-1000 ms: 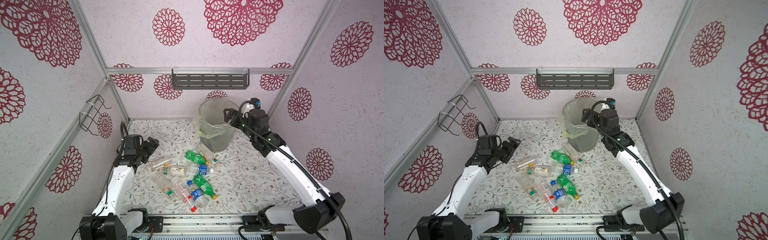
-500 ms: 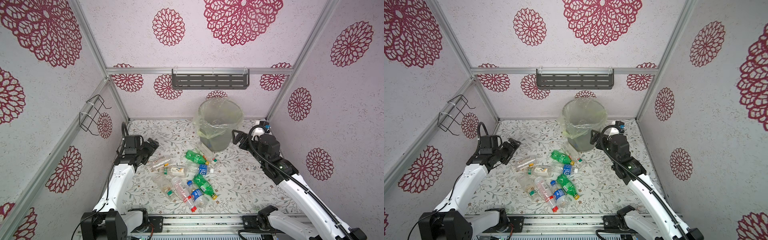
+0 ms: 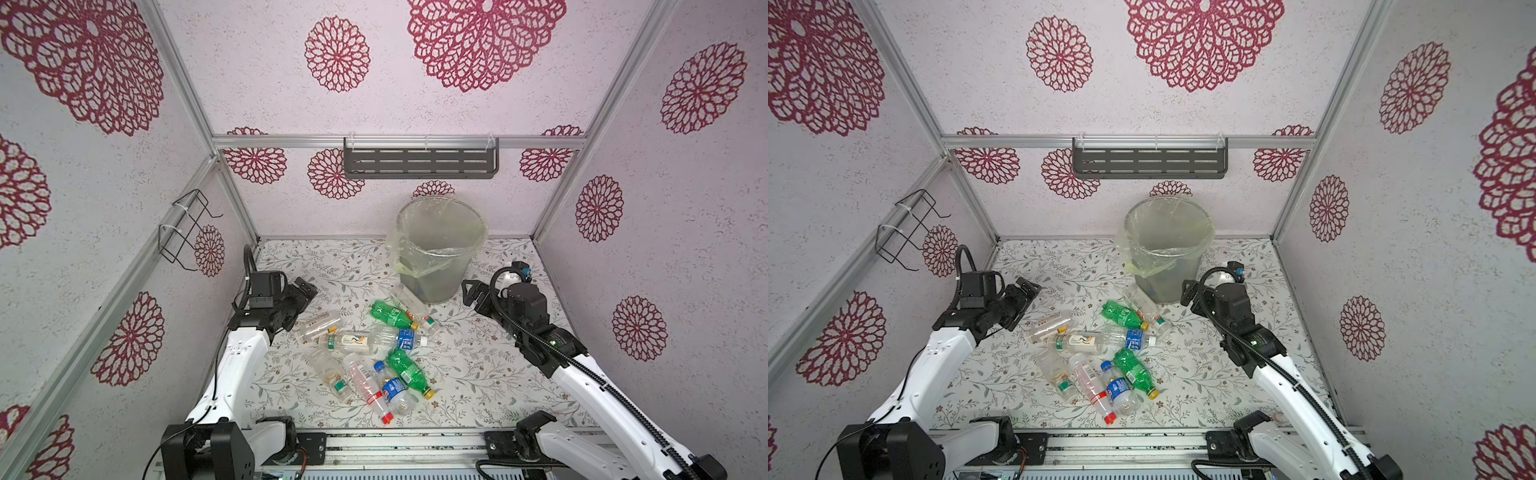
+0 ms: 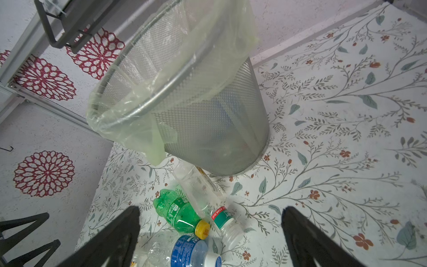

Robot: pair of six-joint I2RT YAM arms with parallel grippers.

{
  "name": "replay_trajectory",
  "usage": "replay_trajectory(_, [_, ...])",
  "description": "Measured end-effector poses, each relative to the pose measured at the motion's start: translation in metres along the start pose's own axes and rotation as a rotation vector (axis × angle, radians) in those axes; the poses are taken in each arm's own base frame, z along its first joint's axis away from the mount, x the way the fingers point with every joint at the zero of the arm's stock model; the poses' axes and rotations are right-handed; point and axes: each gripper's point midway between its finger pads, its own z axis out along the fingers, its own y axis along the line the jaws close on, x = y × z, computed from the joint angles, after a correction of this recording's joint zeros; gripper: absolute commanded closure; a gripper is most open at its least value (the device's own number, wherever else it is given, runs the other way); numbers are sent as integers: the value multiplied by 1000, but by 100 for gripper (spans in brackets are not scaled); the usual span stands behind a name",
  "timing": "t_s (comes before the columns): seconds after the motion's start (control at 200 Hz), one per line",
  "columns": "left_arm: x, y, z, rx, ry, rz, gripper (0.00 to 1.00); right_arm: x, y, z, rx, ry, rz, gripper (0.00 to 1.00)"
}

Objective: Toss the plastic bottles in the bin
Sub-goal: 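Withdraw the right gripper from above the bin to beside the pile, then lower the left gripper onto the clear square bottle in the pile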

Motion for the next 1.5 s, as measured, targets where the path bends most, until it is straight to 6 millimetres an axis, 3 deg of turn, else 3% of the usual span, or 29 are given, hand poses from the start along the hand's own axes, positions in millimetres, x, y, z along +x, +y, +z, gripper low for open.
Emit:
replay_trajectory(0.39, [2, 9, 3, -39, 8, 14, 3, 25, -10, 8, 7, 73, 27, 1])
replay_trajectory(0.821, [12, 21, 9, -77, 49, -2, 3, 63, -24, 30, 46, 205, 20, 1])
replay_trajectory(1.201, [46, 35, -7, -156, 75, 2, 3, 74, -30, 33, 45, 225, 23, 1])
replay_trajectory(1.501, [74, 48, -5, -217, 129, 17, 3, 77, -33, 30, 48, 230, 23, 1])
